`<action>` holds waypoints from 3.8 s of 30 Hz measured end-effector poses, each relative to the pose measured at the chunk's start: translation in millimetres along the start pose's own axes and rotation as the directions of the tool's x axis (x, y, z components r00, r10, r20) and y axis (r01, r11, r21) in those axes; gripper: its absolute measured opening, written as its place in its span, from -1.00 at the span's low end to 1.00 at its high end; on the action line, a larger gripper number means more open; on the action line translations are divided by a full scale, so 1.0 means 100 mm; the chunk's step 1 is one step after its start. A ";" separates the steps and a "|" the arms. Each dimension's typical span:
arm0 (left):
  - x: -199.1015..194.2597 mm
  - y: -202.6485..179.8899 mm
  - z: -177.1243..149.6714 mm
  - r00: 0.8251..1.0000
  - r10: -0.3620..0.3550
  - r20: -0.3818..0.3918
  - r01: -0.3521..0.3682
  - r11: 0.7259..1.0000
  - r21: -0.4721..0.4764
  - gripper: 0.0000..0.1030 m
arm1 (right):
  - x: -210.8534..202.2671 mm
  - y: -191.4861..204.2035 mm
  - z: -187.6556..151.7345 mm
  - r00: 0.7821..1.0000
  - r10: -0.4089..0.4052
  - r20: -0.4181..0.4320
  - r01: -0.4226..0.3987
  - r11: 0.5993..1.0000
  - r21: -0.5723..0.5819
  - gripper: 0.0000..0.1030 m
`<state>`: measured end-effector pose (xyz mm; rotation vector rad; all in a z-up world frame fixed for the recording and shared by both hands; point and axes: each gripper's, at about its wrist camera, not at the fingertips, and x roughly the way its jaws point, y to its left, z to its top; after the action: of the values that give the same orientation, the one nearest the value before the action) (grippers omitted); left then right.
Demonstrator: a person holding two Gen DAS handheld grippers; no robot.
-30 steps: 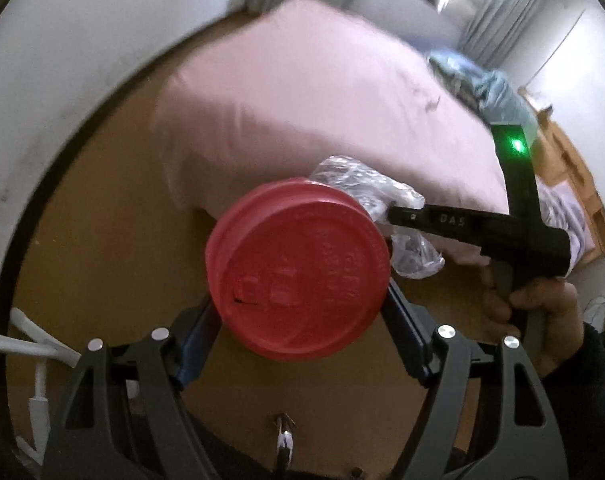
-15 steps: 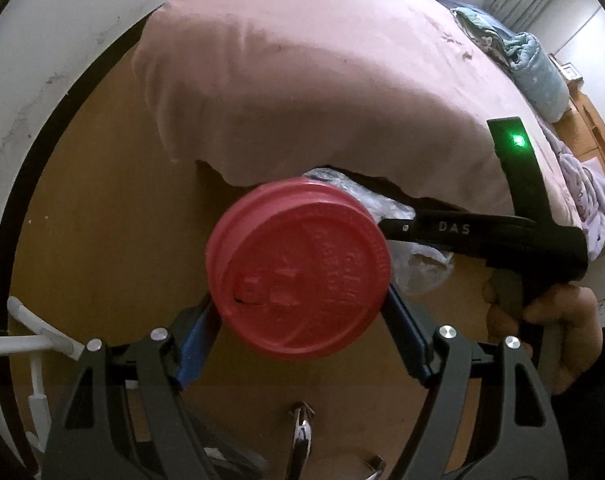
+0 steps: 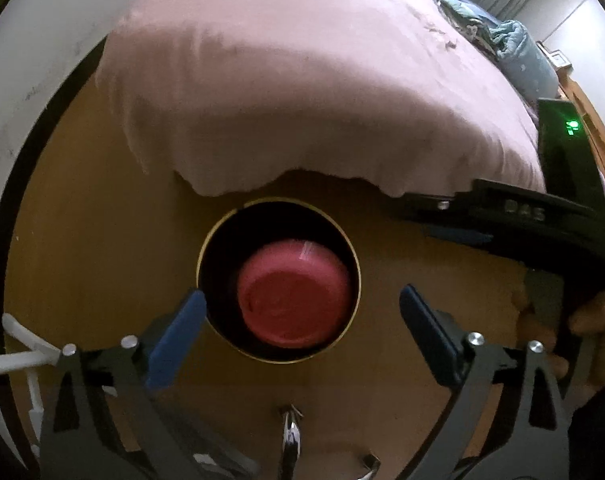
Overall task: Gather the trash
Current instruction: 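Swing both grippers back toward the desk, then grasp the crumpled foil wrapper with the right gripper while the left gripper grasps the cigarette pack, then carry the foil wrapper and cigarette pack over the bin and release both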
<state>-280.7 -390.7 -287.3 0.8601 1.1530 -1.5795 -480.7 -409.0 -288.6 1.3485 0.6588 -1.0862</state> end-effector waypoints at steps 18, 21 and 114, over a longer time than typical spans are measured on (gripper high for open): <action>-3.47 0.71 -1.49 0.843 0.405 0.354 -0.300 0.900 -0.316 0.87 | -1.42 3.00 -1.10 0.955 0.281 0.099 -0.128 0.687 -0.716 0.70; -3.99 1.10 -2.16 0.797 0.506 0.329 -0.332 0.823 -0.461 0.87 | -1.43 3.74 -1.72 0.936 0.350 -0.044 -0.234 0.524 -0.819 0.70; -1.85 0.29 -0.46 0.943 0.096 0.320 -0.096 0.995 -0.016 0.06 | -0.90 1.00 -0.30 0.989 0.022 0.148 0.041 0.913 -0.405 -0.24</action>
<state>-200.2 -295.9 -140.2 0.6203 0.8656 -1.5690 -420.9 -371.1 -170.2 0.8953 0.7337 -0.9799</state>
